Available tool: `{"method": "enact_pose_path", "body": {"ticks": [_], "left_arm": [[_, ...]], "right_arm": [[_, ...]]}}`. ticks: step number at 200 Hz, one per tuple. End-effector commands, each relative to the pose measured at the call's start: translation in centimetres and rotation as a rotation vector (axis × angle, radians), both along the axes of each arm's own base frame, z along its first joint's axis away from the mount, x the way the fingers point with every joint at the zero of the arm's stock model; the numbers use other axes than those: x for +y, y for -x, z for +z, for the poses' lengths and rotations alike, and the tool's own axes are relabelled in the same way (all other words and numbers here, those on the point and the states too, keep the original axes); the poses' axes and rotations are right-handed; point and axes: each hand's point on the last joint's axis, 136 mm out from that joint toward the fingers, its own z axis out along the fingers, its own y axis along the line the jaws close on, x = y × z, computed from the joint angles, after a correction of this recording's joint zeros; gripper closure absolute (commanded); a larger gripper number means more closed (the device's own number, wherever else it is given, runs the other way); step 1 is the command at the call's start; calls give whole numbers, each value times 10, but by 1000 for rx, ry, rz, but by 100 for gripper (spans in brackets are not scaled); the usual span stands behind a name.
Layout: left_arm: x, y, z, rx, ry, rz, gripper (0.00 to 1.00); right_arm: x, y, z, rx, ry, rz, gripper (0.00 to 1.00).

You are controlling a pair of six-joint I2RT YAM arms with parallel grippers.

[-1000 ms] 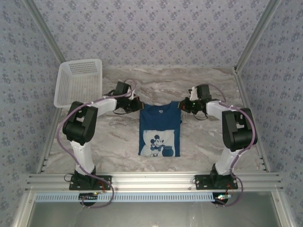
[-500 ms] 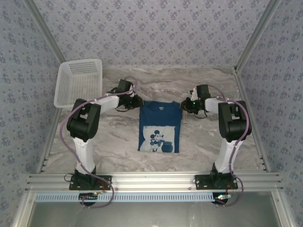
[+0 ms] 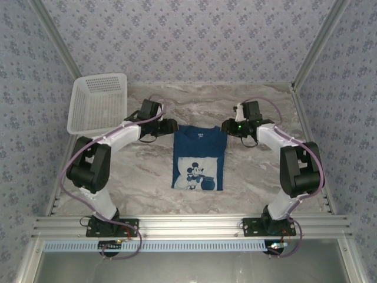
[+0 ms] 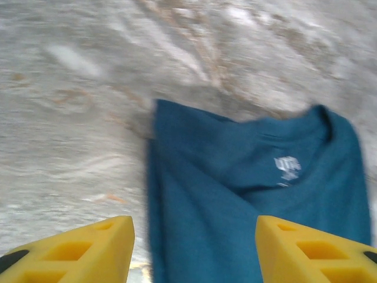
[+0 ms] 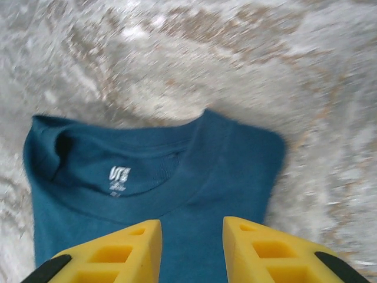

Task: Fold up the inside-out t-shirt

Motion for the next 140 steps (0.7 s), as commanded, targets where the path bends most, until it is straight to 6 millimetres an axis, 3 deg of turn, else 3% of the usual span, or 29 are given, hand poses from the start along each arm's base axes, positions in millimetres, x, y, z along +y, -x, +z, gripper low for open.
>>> {"method": "enact_pose_path", "body": {"ticks": [1,26,64,98,120,140], "left_arm": [[-33,12,-2,30,116,-116,45],[-52,3,-14,50,139,-156,47],[-36,-22,-33,29,26,-127,46],[-33,-38,-56,111,62,-103,44],[-31,-39,-47,99,52,-109,43],[-21,-37,-23,35,37,-99,42]], "right_arm": [[15,10,-23,56,1,33,66],[25,5,-35,97,-33,40,67],[16,0,-32,85,8,43,63],[8,2,-53,172,27,48,62],[0,-2,-55,194,52,42,63],[-6,-7,-33,134,55,37,62]]}}
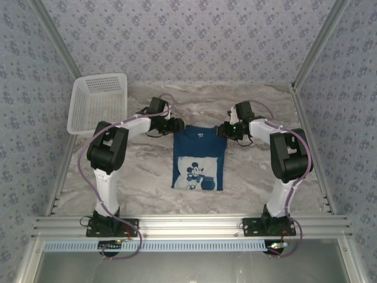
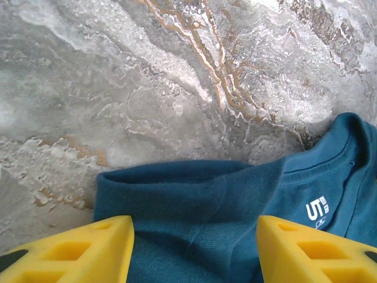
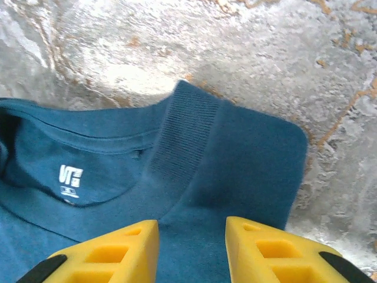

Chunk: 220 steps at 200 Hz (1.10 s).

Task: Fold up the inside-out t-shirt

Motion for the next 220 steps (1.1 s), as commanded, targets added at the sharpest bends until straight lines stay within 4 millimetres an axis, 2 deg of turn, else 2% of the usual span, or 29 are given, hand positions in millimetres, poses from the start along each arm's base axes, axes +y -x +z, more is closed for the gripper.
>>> {"method": "enact_pose_path", "body": {"ticks": [1,23,55,72,77,103,159,185,195,200,220], "left_arm": [[5,2,37,-82,-2,-16,42],[21,2,48,-113,-8,8,34],[23,5,27,-48,-7,-32,30],[16,7,17,-9,16,-74,29],[15,7,15,1,19,-82,28],[8,9,3,41,41,-115,27],[-8,25,-15,91,74,-171,29],[-19,33,-15,104,119,-198,36],[-22,35,-16,111,133,-202,39],[-22,36,-17,113,137,-201,41],[-22,38,-20,119,138,-205,46]], "right_arm": [[-9,0,19,-24,23,15,62],[-18,0,32,-50,38,3,59],[-31,0,21,-16,48,-31,47],[-30,0,8,14,43,-25,42],[-27,-12,16,-15,35,-26,40],[-13,-15,3,23,4,-2,36],[15,-6,-21,71,-37,38,37],[27,4,-27,86,-57,54,41],[31,3,-23,69,-66,58,43],[30,14,-34,101,-63,56,44],[34,18,-36,102,-70,56,49]]}}
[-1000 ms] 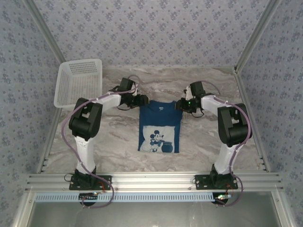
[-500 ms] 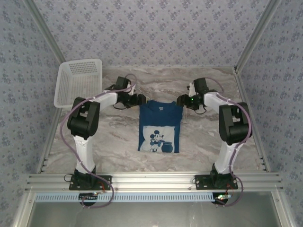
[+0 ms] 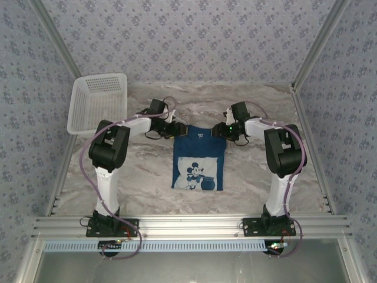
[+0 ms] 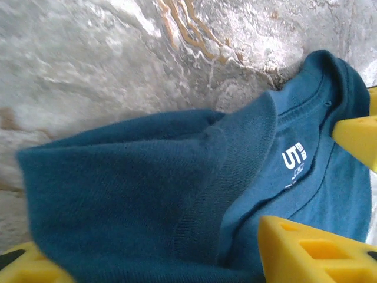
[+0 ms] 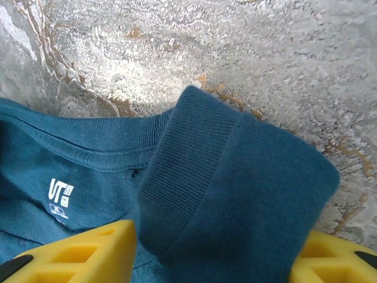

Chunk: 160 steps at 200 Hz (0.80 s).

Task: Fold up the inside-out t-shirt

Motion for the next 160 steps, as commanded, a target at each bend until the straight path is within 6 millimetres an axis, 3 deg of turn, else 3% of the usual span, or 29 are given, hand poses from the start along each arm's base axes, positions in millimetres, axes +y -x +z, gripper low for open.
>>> {"method": "enact_pose_path", "body": {"ticks": [1,41,105,151,160], "left_arm": [[-6,12,-11,47,33,-30,46],[-4,11,-12,42,34,-24,58],[-5,9,-14,47,52,-19,78],[-4,1,-9,33,70,-2,100],[-3,-2,-5,20,76,5,100]], "right_arm": [[14,25,-18,85,-36,20,49],[25,23,-18,70,-68,34,60],[41,26,-15,67,-107,60,65],[36,17,-7,38,-120,51,87],[35,12,-2,22,-125,49,92]]}}
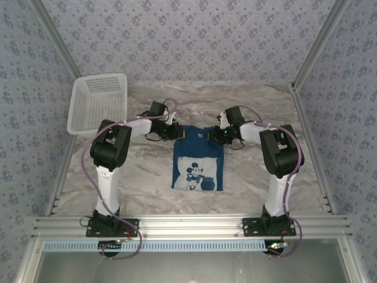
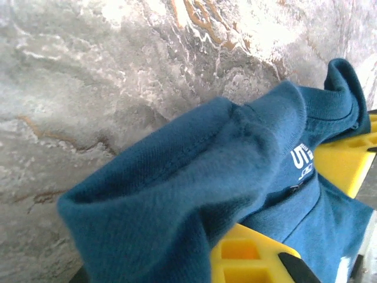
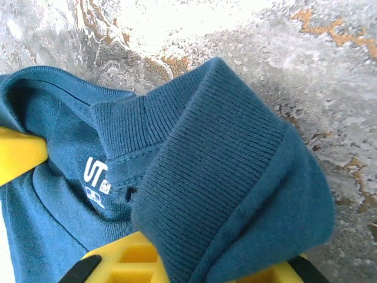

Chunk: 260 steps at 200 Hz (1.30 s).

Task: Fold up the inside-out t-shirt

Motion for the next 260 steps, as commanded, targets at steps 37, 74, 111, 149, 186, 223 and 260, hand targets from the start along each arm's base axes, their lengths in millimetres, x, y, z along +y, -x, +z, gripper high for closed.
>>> {"method": "enact_pose_path", "body": {"ticks": [37,74,111,149,186,223,260], "left_arm": [[6,-29,38,-89,91,68,100],[12,-48,93,-217,119,108,100],[28,-77,172,-386,141,173,100],[38,-79,264,-551,166,186,100],[36,-45,264,-565,211,170,100],[21,16,206,-457,211,106,100],[0,87,155,-344,175,39,100]], "right_arm": [[8,-25,39,-113,-97,0,100],[17,-54,112,-287,-203,-36,100],[19,-82,199,-504,-249,-53,100],[26,-83,299,-720,-294,-16,100],[24,-47,303,-796,-249,55,100],[24,10,232,-692,-234,99,100],[11,86,159,-568,-169,72,100]]}}
